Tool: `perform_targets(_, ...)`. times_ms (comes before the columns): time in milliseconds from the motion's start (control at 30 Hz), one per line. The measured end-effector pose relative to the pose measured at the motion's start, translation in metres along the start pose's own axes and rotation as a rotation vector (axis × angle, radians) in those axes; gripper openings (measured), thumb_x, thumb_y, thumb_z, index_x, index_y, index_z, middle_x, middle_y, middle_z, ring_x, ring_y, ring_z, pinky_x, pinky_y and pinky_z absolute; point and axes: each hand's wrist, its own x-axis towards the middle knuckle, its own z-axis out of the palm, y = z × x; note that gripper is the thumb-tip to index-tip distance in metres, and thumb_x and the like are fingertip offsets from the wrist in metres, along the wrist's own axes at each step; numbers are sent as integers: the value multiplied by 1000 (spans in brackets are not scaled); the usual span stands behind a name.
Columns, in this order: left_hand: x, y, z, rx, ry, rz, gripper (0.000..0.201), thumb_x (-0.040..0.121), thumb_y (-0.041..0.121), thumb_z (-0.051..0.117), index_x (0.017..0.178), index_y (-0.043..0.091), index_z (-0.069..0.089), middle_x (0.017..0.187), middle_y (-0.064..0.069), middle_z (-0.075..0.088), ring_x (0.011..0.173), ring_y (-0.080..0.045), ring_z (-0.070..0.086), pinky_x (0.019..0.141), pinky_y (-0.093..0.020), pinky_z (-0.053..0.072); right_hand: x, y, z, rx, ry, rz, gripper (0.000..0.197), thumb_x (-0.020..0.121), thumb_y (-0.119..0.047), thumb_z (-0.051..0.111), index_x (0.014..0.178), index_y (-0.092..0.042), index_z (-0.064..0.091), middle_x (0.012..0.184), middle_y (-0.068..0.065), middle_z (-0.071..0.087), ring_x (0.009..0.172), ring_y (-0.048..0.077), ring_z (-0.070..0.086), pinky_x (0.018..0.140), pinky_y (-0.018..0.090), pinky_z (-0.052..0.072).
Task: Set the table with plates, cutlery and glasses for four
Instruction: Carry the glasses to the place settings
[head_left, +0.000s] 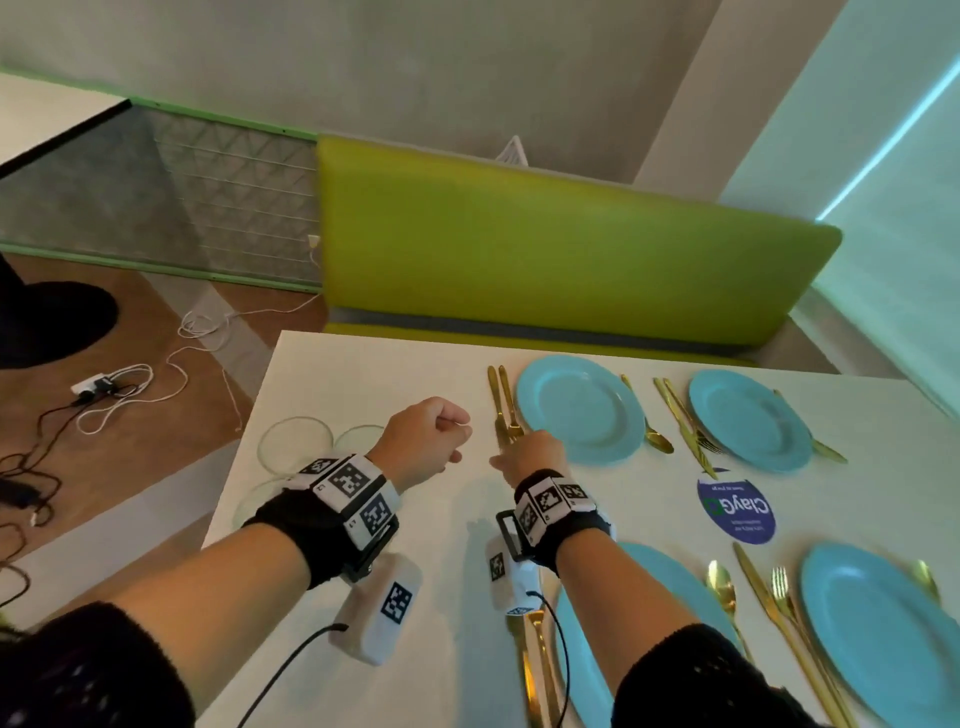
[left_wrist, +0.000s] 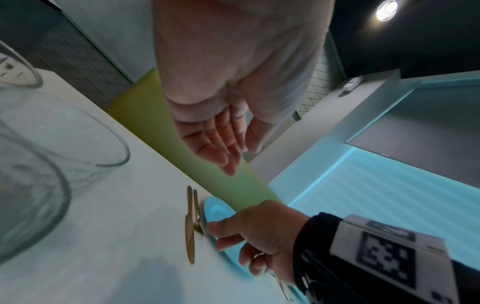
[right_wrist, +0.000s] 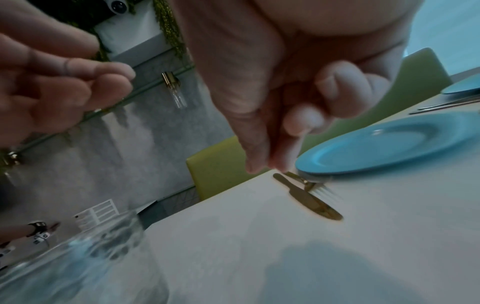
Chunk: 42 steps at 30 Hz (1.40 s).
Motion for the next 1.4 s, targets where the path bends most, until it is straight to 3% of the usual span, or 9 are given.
perform_targets(233,-81,-39,4,45,-180,-63,9,91,20,54,100,16,56,96,0,62,70,-8,61,57,-18,47,-85,21,22,-59,-78,-84,30,88,-35,61,109,-17,71,116,0,69,108,15,63,95,26,50)
perform_targets(400,-126,-96,-7,360,-433,-413,21,92,27,53,80,9,53,82,-3,58,60,-14,55,50,-19,41,-120,11,44,34,-126,-96,34,86,-32,65,114,-12,68,119,5,67,110,20,63,98,29,49)
perform_targets(500,-134,-119,-29,421,-414,-569,24,93,29,54,82,8,51,83,-6,60,56,-15,50,45,-20,38,-125,0,61,104,-150,-92,42,81,-34,71,117,-13,64,120,6,65,108,22,63,97,32,50)
perform_targets(533,-133,-122,-39,480,-390,-568,25,93,31,54,91,6,53,95,-9,64,64,-18,57,50,-23,43,-126,-3,66,120,-156,-93,45,79,-35,72,118,-14,63,121,6,65,107,21,63,97,33,50)
perform_targets(600,-124,-133,-61,616,-281,-534,45,91,39,54,119,3,52,128,-13,58,103,-25,62,80,-30,51,-126,-10,76,151,-174,-93,54,77,-35,75,124,-15,57,122,6,64,105,19,62,98,32,50)
perform_targets(700,-108,-151,-87,540,-25,-502,84,84,50,61,141,-3,30,145,-16,38,132,-29,43,104,-31,40,-125,-20,87,171,-218,-100,74,76,-34,76,139,-17,40,130,6,57,120,20,55,100,28,44)
perform_targets(833,-93,-168,-95,207,181,-382,97,70,32,80,144,4,24,144,-13,40,133,-28,40,105,-35,37,-121,-30,102,202,-230,-135,96,70,-33,81,146,-19,25,138,8,48,128,24,46,103,32,41)
perform_targets(1000,-76,-181,-92,95,156,-256,110,52,37,88,143,14,30,139,-5,48,129,-25,45,106,-38,39,-113,-37,115,299,-156,-188,99,63,-30,85,144,-19,29,140,6,47,130,24,44,103,30,39)
perform_targets(1400,-61,-192,-85,-29,211,-117,94,59,23,87,139,20,37,140,-1,49,129,-20,46,108,-37,39,-104,-43,144,414,-44,-157,87,56,-33,88,130,-26,42,124,-3,59,117,17,54,97,25,42)
